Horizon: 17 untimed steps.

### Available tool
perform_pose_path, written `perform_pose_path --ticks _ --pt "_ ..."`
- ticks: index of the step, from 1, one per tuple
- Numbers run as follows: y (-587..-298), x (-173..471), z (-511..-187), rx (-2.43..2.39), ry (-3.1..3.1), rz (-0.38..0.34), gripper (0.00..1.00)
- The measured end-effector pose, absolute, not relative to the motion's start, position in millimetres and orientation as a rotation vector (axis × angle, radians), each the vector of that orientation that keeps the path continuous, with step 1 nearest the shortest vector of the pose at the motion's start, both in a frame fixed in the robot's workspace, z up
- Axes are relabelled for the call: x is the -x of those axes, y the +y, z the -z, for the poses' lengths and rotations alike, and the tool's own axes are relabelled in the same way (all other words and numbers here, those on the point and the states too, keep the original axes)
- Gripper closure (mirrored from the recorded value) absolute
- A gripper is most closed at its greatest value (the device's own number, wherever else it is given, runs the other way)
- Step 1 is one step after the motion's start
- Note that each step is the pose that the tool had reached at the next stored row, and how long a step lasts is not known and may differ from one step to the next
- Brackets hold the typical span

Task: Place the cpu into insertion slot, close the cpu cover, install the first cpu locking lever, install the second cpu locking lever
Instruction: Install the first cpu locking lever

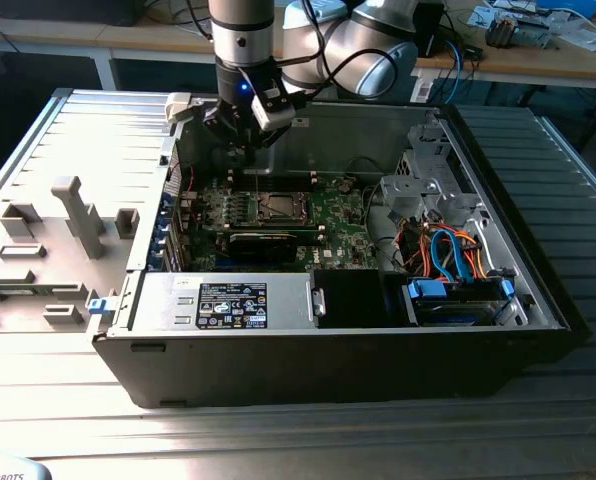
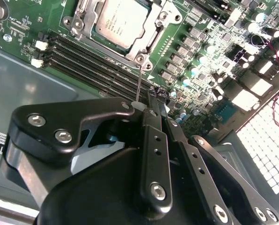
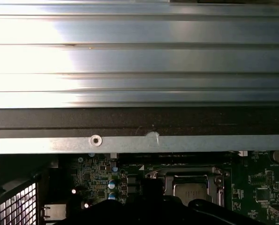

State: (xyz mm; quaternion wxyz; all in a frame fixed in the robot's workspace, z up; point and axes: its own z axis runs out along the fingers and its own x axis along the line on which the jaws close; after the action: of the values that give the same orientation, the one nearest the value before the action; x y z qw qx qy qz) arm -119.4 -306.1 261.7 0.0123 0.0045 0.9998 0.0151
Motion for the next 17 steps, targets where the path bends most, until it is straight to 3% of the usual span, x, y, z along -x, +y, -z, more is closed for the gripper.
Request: perform_pose_path --ticks 17 --pt "-306.1 110.8 -261.7 -0.014 3.117 -0.047 0.89"
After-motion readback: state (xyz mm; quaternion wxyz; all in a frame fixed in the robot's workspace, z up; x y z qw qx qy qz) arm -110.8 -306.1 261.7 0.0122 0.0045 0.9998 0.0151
